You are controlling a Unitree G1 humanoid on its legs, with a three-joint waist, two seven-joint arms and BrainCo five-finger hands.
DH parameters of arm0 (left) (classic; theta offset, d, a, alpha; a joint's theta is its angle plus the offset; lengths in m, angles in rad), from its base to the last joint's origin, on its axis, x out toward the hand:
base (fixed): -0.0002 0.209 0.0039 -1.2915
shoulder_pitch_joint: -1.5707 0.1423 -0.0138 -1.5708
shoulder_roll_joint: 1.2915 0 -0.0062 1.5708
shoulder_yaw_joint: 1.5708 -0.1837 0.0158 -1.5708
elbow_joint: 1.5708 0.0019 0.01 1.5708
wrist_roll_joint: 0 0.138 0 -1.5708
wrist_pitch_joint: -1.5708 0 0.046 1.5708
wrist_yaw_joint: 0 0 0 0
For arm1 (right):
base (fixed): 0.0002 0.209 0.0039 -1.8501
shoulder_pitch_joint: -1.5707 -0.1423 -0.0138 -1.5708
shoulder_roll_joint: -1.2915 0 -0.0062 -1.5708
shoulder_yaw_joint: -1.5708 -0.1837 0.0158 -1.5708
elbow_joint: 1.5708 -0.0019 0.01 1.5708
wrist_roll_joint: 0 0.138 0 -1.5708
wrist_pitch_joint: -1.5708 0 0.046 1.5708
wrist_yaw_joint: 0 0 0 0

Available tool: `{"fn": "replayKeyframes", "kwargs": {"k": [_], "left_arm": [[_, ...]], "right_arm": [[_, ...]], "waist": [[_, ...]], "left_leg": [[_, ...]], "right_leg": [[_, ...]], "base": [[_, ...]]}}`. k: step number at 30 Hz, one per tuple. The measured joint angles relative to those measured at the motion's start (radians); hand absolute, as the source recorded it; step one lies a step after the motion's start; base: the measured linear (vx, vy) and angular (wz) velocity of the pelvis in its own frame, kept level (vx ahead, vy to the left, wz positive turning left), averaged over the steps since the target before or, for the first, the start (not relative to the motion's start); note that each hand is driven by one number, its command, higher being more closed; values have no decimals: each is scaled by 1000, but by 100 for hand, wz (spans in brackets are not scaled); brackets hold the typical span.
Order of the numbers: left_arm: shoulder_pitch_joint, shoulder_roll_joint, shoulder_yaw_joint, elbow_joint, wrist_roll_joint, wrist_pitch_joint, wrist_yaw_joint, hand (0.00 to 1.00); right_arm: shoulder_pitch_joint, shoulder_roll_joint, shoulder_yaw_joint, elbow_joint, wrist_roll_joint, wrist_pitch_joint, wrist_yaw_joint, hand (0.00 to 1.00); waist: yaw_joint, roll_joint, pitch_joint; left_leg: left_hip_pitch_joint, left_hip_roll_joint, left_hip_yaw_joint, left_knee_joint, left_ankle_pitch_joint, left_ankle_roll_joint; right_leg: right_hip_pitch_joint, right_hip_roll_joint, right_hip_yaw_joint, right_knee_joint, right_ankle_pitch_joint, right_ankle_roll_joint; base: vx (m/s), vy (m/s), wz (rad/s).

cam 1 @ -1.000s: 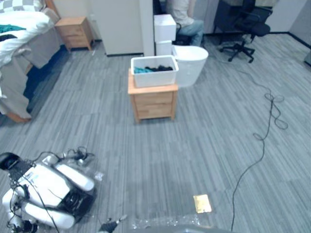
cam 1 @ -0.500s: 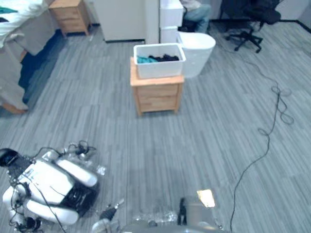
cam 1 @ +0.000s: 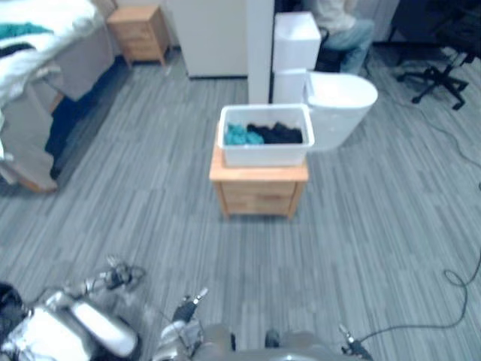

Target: Pick up the laundry basket with both hands and put the clothes into the washing machine.

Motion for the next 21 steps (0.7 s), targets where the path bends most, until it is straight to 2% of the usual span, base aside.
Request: {"fn": "replayKeyframes", "kwargs": {"k": [1, 2, 3, 4, 5, 6, 7, 8, 9, 10, 11, 12, 13, 14, 15, 16, 17, 18, 19, 20, 21], "left_arm": [[1, 3, -9, -1, -8, -2, 0, 0], [1, 4, -18, -13, -30, -4, 2, 0], [0, 9, -33, -20, -46, -9, 4, 0], [2, 21, -56, -20, -47, -16, 7, 0], [9, 25, -56, -17, -48, -17, 8, 0], [20, 22, -58, -11, -44, -20, 9, 0], [29, 22, -70, 13, -43, -21, 13, 0], [36, 34, -59, 32, -46, -21, 21, 0], [35, 42, -43, 61, -43, -22, 25, 0], [35, 47, -42, 64, -42, -19, 25, 0], [35, 63, -47, 64, -40, -15, 24, 0], [33, 71, -50, 63, -38, -12, 24, 0], [30, 85, -54, 64, -34, -6, 24, 0], [30, 83, -54, 66, -31, -1, 24, 0], [21, 77, -57, 71, -31, 4, 24, 0], [21, 77, -70, 87, -34, 7, 24, 0], [17, 66, -78, 93, -35, 7, 24, 0], [15, 62, -76, 93, -37, 6, 24, 0], [12, 58, -76, 92, -40, 2, 24, 0], [12, 56, -74, 91, -44, -3, 23, 0], [15, 57, -72, 92, -44, -7, 24, 0]], "right_arm": [[-13, -5, 14, -1, 0, -1, 0, 0], [-39, -12, 34, -7, 0, -2, -2, 0], [-51, -16, 35, -14, 0, -3, -3, 0], [-61, -16, 45, -26, 0, -10, -8, 0], [-59, -16, 46, -36, 0, -13, -10, 0], [-56, -20, 9, -37, 0, -26, -16, 0], [-42, -30, -9, -31, -2, -30, -20, 0], [-12, -29, -23, -27, -11, -27, -22, 0], [17, -27, -24, -27, -31, -26, -23, 0], [37, -21, -23, -26, -38, -26, -21, 0], [75, -16, -23, -25, -41, -25, -19, 0], [86, -8, -26, -15, -41, -25, -19, 0], [98, 8, -27, 21, -43, -20, -15, 0], [100, 12, -27, 29, -48, -15, -13, 0], [101, 14, -27, 35, -52, -15, -5, 0], [106, 14, -29, 45, -59, -14, 4, 0], [106, 18, -40, 51, -61, -13, 5, 0], [106, 26, -61, 51, -61, -13, 5, 0], [111, 38, -92, 52, -61, -11, 4, 0], [116, 47, -102, 53, -61, -6, 3, 0], [120, 61, -111, 58, -60, -1, 2, 0]], "waist": [[4, 2, 1], [17, 7, 3], [26, 6, 3], [34, 0, 2], [44, -2, 1], [48, 13, -6], [48, 32, -18], [49, 8, -34], [43, -8, -56], [41, -25, -62], [45, -75, -69], [43, -91, -70], [8, -125, -62], [-7, -122, -60], [-7, -104, -52], [-4, -74, -48], [-6, -60, -51], [-7, -52, -53], [-10, -42, -56], [-10, -43, -58], [-9, -60, -66]], "left_leg": [[-40, 2, 10, -20, -11, 18], [-120, 8, 24, -118, -29, 44], [-156, 6, 41, -252, -34, 45], [-170, -2, 68, -517, -24, 42], [-164, -7, 86, -660, -7, 24], [-145, -16, 93, -914, 49, 21], [-154, -22, 72, -989, 56, 22], [-160, -56, 63, -937, 156, 91], [-137, -85, 75, -929, 205, 136], [-109, -102, 89, -939, 210, 129], [-38, -144, 110, -977, 205, 136], [-4, -169, 113, -991, 194, 151], [76, -211, 83, -1016, 167, 165], [126, -214, 77, -1025, 147, 167], [187, -207, 66, -1045, 132, 169], [258, -191, 61, -1089, 126, 165], [303, -178, 59, -1116, 126, 164], [329, -172, 54, -1134, 125, 162], [372, -162, 34, -1169, 117, 150], [390, -158, 30, -1184, 105, 134], [403, -159, 18, -1191, 94, 119]], "right_leg": [[28, 0, 14, -22, 0, 0], [79, -3, 40, -61, 0, 0], [112, -9, 56, -89, -1, 1], [155, -28, 77, -117, -18, 25], [176, -40, 85, -131, -35, 39], [224, -45, 109, -167, -70, 60], [253, -41, 129, -171, -106, 76], [277, -66, 139, -135, -154, 100], [238, -98, 147, 5, -166, 123], [206, -114, 152, 110, -163, 130], [113, -153, 149, 381, -106, 195], [61, -169, 151, 512, -28, 225], [-62, -187, 151, 788, 113, 274], [-134, -203, 118, 893, 82, 264], [-190, -235, 68, 924, 26, 234], [-235, -272, 9, 851, -40, 231], [-259, -284, -12, 752, -74, 235], [-272, -284, -11, 672, -79, 240], [-279, -282, 0, 494, -75, 246], [-278, -281, 18, 375, -57, 251], [-271, -279, 51, 228, -10, 251]], "base": [[505, 4, -62], [378, 45, -68], [476, 76, -91], [486, 86, -79], [649, 162, -83], [579, 183, -68], [738, 295, -75], [678, 291, -43], [697, 301, -25], [855, 318, -7], [568, 218, -4], [823, 256, 31], [635, 160, 52], [754, 193, 48], [575, 156, 15], [521, 156, 4], [482, 135, 9], [443, 65, 29], [429, -14, 42], [431, -54, 59], [475, -181, 65]]}}
